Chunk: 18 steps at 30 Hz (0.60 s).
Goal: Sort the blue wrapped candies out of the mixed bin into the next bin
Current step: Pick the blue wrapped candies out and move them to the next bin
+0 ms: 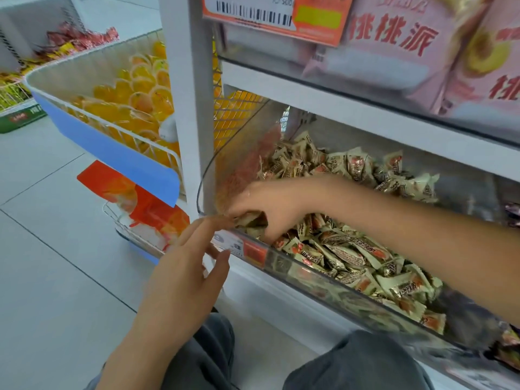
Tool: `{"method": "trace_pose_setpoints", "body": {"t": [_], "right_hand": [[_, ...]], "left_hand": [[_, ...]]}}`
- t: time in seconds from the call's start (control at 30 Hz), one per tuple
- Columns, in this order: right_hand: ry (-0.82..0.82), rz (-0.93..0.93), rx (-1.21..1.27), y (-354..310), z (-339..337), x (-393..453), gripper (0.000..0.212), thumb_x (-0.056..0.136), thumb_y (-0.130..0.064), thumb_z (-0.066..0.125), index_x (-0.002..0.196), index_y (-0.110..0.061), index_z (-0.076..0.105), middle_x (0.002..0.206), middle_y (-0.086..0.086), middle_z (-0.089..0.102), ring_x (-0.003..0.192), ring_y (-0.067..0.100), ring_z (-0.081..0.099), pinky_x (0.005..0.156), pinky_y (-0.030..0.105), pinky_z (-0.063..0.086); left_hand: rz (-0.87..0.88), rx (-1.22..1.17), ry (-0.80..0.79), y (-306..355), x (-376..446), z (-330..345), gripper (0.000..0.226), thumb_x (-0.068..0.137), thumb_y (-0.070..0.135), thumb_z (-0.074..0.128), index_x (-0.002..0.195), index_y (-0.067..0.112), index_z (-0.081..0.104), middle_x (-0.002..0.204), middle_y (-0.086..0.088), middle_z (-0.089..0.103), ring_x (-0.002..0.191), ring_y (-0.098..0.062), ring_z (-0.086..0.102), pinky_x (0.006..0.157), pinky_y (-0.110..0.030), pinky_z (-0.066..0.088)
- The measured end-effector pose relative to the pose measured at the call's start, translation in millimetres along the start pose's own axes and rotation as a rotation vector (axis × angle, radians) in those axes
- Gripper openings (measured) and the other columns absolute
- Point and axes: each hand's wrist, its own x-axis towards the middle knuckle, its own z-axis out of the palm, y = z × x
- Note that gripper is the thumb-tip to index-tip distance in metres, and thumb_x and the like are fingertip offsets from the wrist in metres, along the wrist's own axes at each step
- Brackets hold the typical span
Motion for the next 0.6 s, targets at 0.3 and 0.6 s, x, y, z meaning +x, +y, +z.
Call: {"method": "trace_pose_setpoints", "body": {"t": [0.3,0.6], "right_hand": [[0.066,0.093,-0.160,54.7,-2.7,-34.2,0.028,0.083,-0.019,0.065,0.106,-0.035,0.065,0.134,-0.013,0.044,0.116,0.011,0.035,0.101,0.035,0.035],[-0.062,0.259,0.012,63.2,-15.1,-49.0,0.023,0.085,-0.039,0.047,0.099,-0.035,0.065,0.120,-0.013,0.057,0.114,0.012,0.039,0.104,0.041,0.034]], "left_hand": [[-0.012,0.004,-0.042,-6.9,-2.9,-3.0,0.043,0.087,0.021,0.057,0.118,0.048,0.047,0.105,0.029,0.053,0.087,-0.002,0.056,0.066,-0.017,0.047],[-0.006,-0.003,-0.013,-4.6,-1.1,0.8,0.044,0.086,0.018,0.059,0.113,0.050,0.047,0.110,0.031,0.052,0.085,-0.005,0.057,0.065,-0.022,0.050]]}}
